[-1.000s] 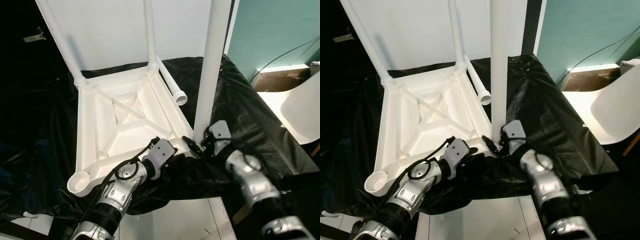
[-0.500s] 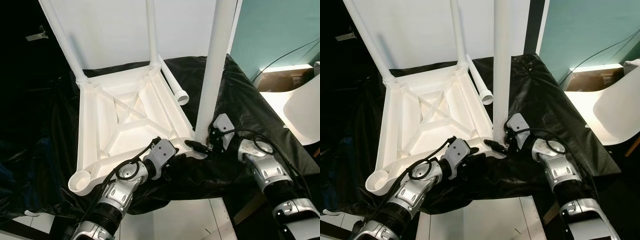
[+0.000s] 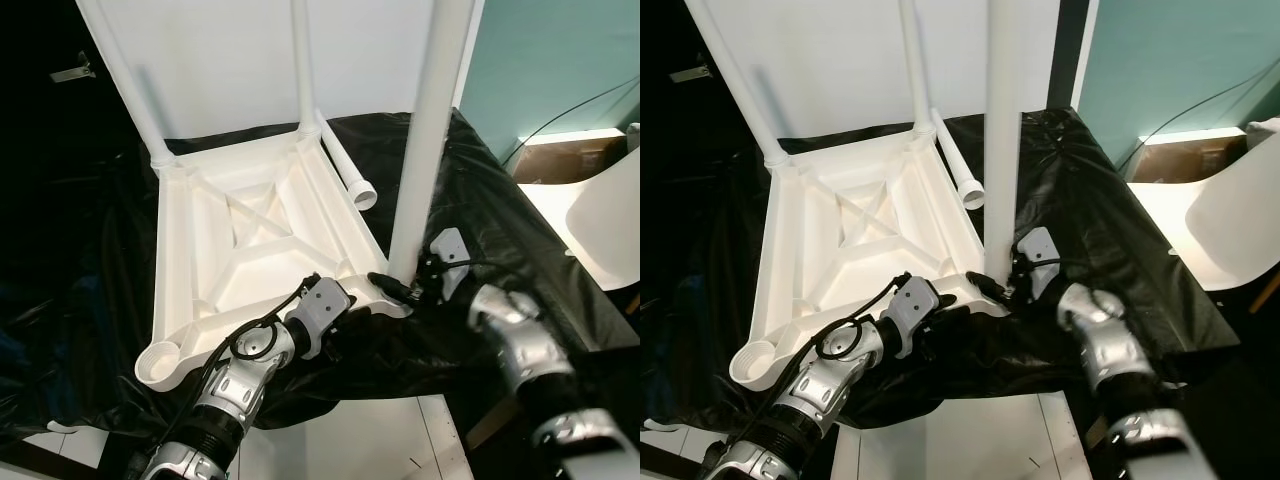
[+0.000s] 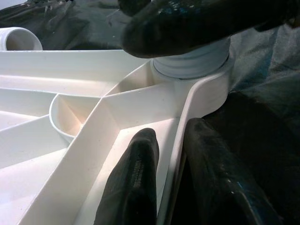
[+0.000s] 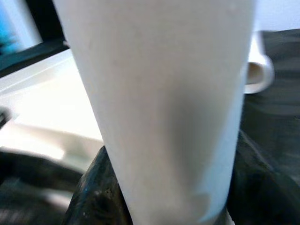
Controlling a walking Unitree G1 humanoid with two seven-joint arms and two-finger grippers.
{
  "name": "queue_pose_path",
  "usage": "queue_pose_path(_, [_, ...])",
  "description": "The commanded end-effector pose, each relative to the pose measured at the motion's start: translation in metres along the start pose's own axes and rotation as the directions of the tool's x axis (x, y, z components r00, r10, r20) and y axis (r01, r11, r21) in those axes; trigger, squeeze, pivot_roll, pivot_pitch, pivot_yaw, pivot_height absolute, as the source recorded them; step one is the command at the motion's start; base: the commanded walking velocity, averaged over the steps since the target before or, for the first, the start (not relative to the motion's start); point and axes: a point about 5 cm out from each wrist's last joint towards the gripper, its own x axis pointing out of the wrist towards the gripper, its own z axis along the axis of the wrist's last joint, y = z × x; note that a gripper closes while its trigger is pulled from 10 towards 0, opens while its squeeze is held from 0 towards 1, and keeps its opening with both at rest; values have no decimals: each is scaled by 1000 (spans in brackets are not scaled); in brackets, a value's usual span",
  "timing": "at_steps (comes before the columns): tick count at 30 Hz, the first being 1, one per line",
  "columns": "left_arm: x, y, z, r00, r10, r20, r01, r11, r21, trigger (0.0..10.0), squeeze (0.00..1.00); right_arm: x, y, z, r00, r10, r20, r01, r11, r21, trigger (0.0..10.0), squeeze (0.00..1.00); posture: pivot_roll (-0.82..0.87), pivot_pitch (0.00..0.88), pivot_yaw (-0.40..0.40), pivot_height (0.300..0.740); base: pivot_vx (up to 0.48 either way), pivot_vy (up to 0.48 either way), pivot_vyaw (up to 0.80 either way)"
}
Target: Building children table
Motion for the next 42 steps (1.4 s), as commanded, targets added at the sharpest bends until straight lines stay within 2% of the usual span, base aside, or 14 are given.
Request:
queue_pose_path(1, [-3,-16,-29,990,-70,-126,62,996,-61,10000,0,-4,1,-9,995,-84,-46,83,996,-24,0,0,-74,0,43,740,0,0,0])
queue_pose_path(9, [-4,-17,-30,989,-70,-129,62,996,-64,10000,0,-15,15,-10,947,-321,17,320,947,23,0,0,-71,0,44,740,0,0,0])
queue_pose_path(12, [-4,-17,-30,989,-70,-129,63,996,-65,10000,0,-14,17,-8,943,-332,21,332,943,20,1059,0,-72,0,44,740,0,0,0])
queue_pose_path(13, [-4,-18,-30,989,-72,-129,64,996,-65,10000,0,-13,19,-7,942,-335,24,334,942,19,10000,0,-75,0,46,740,0,0,0])
queue_pose_path(14, [-3,-18,-30,989,-74,-128,66,996,-66,10000,0,-11,21,-5,948,-317,30,316,948,37,10000,1000,-74,0,46,740,0,0,0])
queue_pose_path(18, [-3,-19,-30,988,-80,-129,72,995,-64,10000,0,-8,26,-4,973,-228,25,227,973,45,10000,1000,-75,0,47,740,0,0,0])
queue_pose_path(19, [-3,-19,-31,988,-81,-135,74,996,-58,10000,0,-7,26,-3,985,-172,29,171,985,36,10000,831,-76,0,48,740,0,0,0])
queue_pose_path(20, [-3,-19,-31,988,-81,-135,74,996,-58,10000,0,-7,26,-3,985,-172,29,171,985,36,10000,831,-76,0,48,740,0,0,0])
queue_pose_path(21, [-4,-19,-31,987,-82,-139,75,996,-54,10000,0,-6,25,-1,991,-131,35,130,991,27,10000,0,-76,0,49,740,0,0,0])
queue_pose_path(25, [-4,-19,-32,986,-87,-145,80,996,-50,10000,0,-6,8,9,998,51,47,-48,997,-59,10000,0,-77,0,53,740,0,0,0])
queue_pose_path(37, [-4,-17,-32,985,-86,-147,80,996,-45,10000,0,-4,-17,12,967,246,-64,-254,955,-154,10000,0,-69,0,52,740,0,0,0])
queue_pose_path(39, [-6,-17,-33,986,-81,-149,75,996,-47,10000,0,-6,-17,8,934,331,-133,-351,918,-182,1098,0,-64,0,50,740,0,0,0])
queue_pose_path(40, [-7,-18,-34,986,-80,-149,73,996,-48,10000,0,-7,-17,6,919,362,-158,-388,901,-193,0,0,-63,0,49,740,0,0,0])
queue_pose_path(42, [-7,-18,-34,986,-78,-150,72,996,-49,10000,0,-7,-17,5,910,378,-172,-408,891,-199,0,0,-62,0,49,740,0,0,0])
